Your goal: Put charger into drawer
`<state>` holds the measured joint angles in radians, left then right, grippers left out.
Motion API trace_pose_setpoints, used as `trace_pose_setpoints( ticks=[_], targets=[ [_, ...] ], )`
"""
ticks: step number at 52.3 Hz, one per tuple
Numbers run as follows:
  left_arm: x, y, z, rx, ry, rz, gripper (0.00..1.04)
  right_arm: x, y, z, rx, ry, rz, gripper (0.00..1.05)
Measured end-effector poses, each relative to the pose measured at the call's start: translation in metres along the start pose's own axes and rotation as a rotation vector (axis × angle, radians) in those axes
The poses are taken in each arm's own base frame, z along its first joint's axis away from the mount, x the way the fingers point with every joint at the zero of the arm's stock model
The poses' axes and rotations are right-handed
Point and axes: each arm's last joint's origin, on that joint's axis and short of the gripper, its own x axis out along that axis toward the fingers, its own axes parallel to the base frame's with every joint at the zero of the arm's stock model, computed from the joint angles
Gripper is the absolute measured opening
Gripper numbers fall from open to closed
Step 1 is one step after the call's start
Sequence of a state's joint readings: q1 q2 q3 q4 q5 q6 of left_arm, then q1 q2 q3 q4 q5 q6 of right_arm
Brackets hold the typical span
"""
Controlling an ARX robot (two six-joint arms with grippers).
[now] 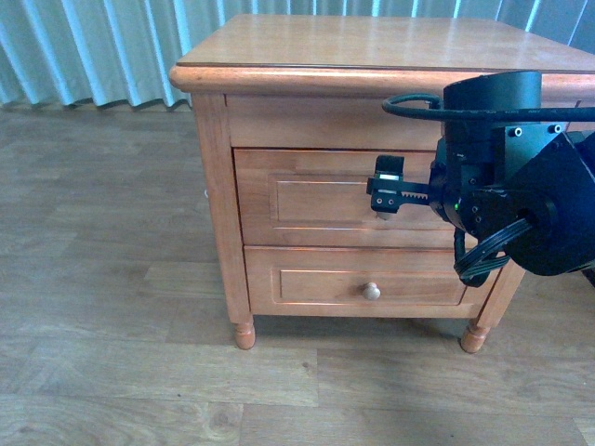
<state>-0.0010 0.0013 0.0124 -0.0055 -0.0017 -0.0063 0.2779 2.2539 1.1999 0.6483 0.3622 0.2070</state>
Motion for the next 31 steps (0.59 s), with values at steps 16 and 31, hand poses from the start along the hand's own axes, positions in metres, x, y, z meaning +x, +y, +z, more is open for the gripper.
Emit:
trace_pose_setpoints(
  ticks=[16, 31],
  targets=[
    [0.000, 0.000, 0.000, 0.000, 0.000, 0.000, 0.99, -0.008, -0.009, 0.001, 0.000, 0.009, 0.052, 0.97],
    [0.000, 0.000, 0.000, 0.000, 0.000, 0.000, 0.99, -0.067, -0.033, 0.023, 0.017, 0.034, 0.142, 0.97]
  ],
)
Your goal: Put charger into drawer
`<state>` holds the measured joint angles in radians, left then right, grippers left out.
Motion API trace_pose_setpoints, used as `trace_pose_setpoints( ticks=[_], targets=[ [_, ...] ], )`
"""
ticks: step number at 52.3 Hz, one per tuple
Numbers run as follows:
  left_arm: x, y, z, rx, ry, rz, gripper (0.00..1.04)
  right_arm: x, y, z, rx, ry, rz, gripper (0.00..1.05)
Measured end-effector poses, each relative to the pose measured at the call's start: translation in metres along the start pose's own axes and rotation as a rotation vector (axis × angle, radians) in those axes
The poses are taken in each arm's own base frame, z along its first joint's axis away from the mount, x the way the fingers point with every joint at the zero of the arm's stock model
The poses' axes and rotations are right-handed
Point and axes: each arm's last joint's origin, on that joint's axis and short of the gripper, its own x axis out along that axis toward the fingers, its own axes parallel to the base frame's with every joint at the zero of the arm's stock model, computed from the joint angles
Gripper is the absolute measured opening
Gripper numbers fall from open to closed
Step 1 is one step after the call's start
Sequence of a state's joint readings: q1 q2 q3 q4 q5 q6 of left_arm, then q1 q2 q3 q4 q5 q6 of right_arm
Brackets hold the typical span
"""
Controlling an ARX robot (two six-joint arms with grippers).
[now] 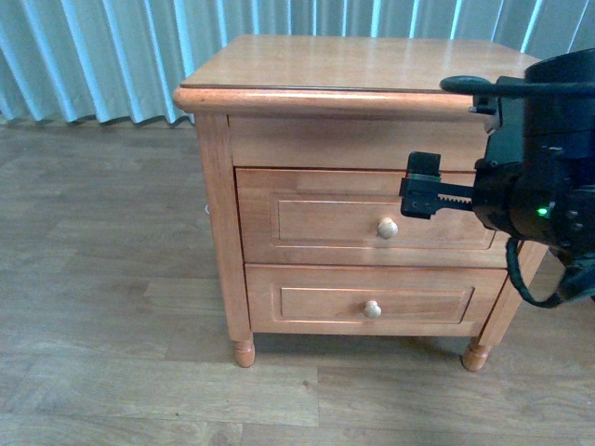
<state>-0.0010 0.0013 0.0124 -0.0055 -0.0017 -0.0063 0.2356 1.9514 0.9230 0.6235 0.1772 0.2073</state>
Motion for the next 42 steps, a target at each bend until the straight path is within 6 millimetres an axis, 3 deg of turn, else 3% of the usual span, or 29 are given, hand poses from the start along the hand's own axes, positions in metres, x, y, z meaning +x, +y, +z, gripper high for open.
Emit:
trace_pose_setpoints(
  ticks=[10, 20, 30, 42],
  targets=[
    [0.000, 0.000, 0.000, 0.000, 0.000, 0.000, 0.99, -0.053, -0.008, 0.014, -0.023, 0.016, 0.056, 0.97],
    [0.000, 0.000, 0.000, 0.000, 0.000, 0.000, 0.99, -0.146, -0.022, 0.025, -0.090, 0.007, 0.134, 0.97],
    [0.000, 0.000, 0.000, 0.000, 0.000, 0.000, 0.99, -0.215, -0.044, 0.008, -0.105, -0.011, 0.150, 0.97],
    [0.000, 0.000, 0.000, 0.000, 0.000, 0.000, 0.99, -0.266, -0.063, -0.020, -0.051, -0.023, 0.105, 0.97]
  ],
)
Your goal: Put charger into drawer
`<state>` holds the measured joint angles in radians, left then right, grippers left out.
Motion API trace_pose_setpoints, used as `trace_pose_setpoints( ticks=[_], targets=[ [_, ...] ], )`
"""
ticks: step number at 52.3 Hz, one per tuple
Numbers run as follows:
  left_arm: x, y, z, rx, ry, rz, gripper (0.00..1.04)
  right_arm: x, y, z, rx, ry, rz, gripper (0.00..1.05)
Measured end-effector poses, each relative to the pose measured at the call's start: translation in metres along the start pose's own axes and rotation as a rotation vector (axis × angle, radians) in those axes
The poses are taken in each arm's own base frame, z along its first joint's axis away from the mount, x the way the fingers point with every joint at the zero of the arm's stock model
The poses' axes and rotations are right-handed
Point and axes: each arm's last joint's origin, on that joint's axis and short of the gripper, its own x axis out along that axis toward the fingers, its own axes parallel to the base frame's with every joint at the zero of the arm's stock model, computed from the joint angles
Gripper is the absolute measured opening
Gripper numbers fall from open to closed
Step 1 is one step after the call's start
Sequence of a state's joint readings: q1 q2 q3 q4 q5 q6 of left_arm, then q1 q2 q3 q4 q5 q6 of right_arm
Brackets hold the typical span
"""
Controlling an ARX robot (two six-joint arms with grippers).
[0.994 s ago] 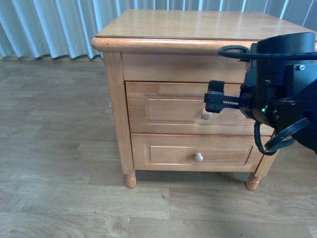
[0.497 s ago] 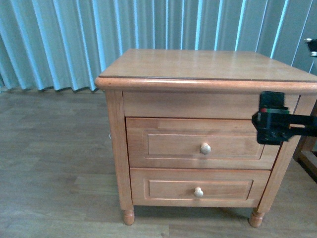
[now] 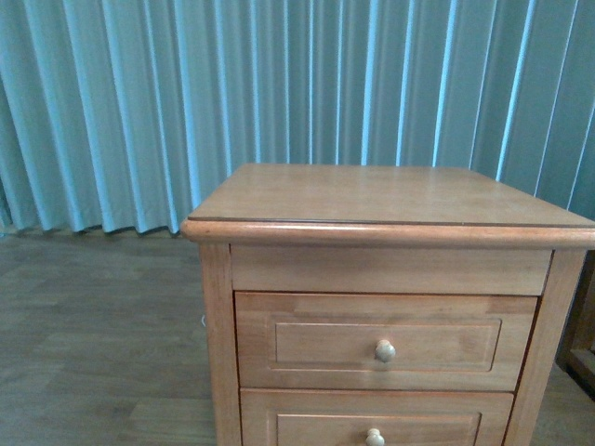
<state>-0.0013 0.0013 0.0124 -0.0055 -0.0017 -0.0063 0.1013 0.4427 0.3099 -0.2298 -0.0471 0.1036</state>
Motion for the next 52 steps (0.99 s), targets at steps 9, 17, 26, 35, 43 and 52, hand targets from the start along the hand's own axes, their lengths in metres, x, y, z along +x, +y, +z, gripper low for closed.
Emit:
trace_pose_setpoints(
  ticks=[9, 17, 26, 35, 43, 52],
  targets=[
    [0.000, 0.000, 0.000, 0.000, 0.000, 0.000, 0.99, -0.007, -0.004, -0.003, 0.026, -0.030, -0.027, 0.97],
    [0.000, 0.000, 0.000, 0.000, 0.000, 0.000, 0.99, -0.007, -0.006, -0.004, 0.012, -0.091, -0.049, 0.93],
    [0.000, 0.000, 0.000, 0.000, 0.000, -0.002, 0.99, -0.008, -0.014, -0.015, -0.069, -0.374, -0.125, 0.60],
    [0.000, 0.000, 0.000, 0.000, 0.000, -0.001, 0.99, -0.006, -0.015, -0.026, -0.083, -0.365, -0.126, 0.28],
    [0.000, 0.000, 0.000, 0.001, 0.000, -0.001, 0.99, -0.014, -0.014, -0.034, -0.088, -0.370, -0.124, 0.01],
    [0.000, 0.000, 0.000, 0.001, 0.000, -0.001, 0.99, -0.013, -0.014, -0.038, -0.090, -0.370, -0.126, 0.02]
  ],
)
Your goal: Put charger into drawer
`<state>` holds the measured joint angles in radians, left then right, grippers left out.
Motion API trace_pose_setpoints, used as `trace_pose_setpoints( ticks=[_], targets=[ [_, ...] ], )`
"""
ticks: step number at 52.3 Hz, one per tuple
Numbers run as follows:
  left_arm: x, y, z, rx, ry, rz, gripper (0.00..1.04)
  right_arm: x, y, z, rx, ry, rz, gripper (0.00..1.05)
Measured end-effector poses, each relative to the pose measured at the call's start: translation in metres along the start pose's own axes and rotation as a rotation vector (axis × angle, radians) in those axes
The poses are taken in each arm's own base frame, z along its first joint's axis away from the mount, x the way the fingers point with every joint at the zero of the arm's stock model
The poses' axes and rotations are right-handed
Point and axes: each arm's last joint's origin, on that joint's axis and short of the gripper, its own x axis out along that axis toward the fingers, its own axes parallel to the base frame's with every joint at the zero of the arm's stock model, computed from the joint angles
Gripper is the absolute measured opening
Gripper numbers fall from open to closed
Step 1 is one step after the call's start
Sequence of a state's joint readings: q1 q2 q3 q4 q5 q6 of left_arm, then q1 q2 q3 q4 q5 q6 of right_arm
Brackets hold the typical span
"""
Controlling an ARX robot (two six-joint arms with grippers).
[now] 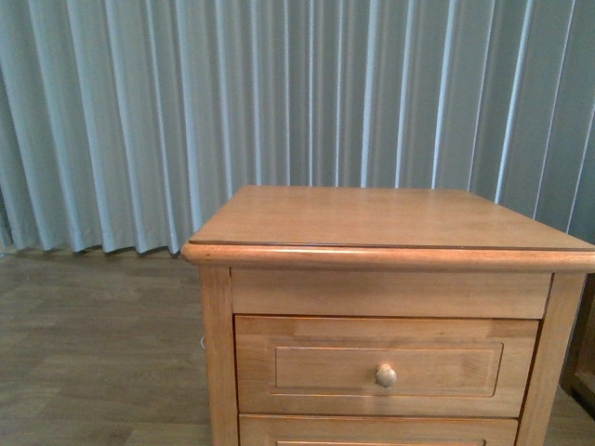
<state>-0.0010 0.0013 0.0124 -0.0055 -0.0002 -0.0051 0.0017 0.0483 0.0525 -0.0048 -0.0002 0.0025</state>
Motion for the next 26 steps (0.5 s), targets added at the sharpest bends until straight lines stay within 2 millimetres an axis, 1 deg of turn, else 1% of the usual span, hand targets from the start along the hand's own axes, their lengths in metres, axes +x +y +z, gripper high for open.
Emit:
trace_pose_setpoints(
  ticks=[3, 8, 26],
  targets=[
    [0.000, 0.000, 0.000, 0.000, 0.000, 0.000, 0.99, 0.000, 0.000, -0.001, 0.000, -0.001, 0.000, 0.02],
    [0.000, 0.000, 0.000, 0.000, 0.000, 0.000, 0.99, 0.000, 0.000, -0.012, 0.000, 0.002, 0.000, 0.02],
    [0.000, 0.000, 0.000, 0.000, 0.000, 0.000, 0.99, 0.000, 0.000, -0.012, 0.000, 0.001, 0.000, 0.02]
  ],
)
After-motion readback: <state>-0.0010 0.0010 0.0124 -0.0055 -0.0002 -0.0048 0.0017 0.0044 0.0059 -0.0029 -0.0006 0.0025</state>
